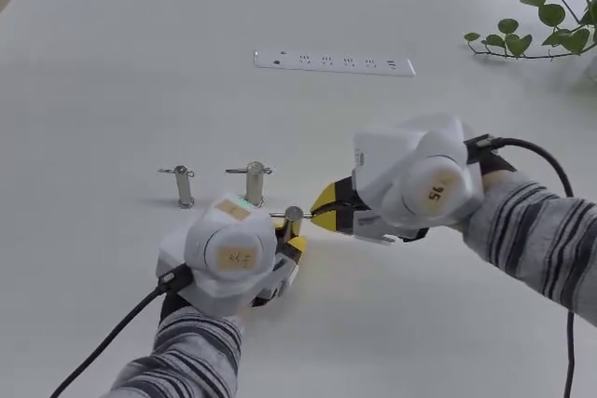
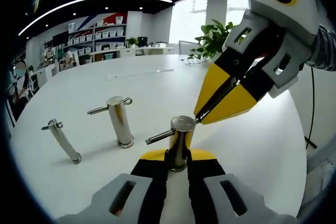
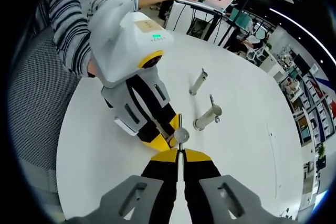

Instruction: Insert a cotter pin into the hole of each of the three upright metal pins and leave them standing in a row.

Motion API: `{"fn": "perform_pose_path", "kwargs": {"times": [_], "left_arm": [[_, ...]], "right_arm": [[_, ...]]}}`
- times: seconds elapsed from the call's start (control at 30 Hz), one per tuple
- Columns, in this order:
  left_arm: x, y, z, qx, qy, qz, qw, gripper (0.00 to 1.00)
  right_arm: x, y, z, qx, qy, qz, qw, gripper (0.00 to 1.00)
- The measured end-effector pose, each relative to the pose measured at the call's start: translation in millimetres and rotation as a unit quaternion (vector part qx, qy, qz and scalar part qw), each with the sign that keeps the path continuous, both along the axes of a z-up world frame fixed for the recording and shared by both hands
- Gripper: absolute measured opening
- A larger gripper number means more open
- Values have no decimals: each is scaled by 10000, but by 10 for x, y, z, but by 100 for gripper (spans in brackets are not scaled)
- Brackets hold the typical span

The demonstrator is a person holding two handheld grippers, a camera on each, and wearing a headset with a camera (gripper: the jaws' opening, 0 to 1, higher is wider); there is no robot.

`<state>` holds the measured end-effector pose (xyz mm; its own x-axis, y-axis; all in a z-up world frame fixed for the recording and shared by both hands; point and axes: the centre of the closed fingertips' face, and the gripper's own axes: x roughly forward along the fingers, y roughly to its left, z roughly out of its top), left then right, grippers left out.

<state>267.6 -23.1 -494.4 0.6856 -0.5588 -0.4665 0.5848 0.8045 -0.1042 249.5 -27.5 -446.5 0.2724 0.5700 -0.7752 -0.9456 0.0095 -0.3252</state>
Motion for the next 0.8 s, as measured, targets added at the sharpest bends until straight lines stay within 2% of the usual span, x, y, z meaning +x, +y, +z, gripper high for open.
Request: {"fn": "perform_pose_path", "kwargs": {"times": [0.43, 0.67, 0.8], "left_arm": [[-2, 0, 1, 3, -4, 14, 10000, 10], [-1, -9, 3, 101, -69, 22, 9999, 11], [-14, 10, -19, 161, -9, 28, 9999, 13]], "right_arm": [[11, 20, 0, 26, 15, -24, 10000, 0], [13, 34, -22, 22, 12, -37, 10000, 0], [18, 31, -38, -10, 24, -41, 10000, 0]]}}
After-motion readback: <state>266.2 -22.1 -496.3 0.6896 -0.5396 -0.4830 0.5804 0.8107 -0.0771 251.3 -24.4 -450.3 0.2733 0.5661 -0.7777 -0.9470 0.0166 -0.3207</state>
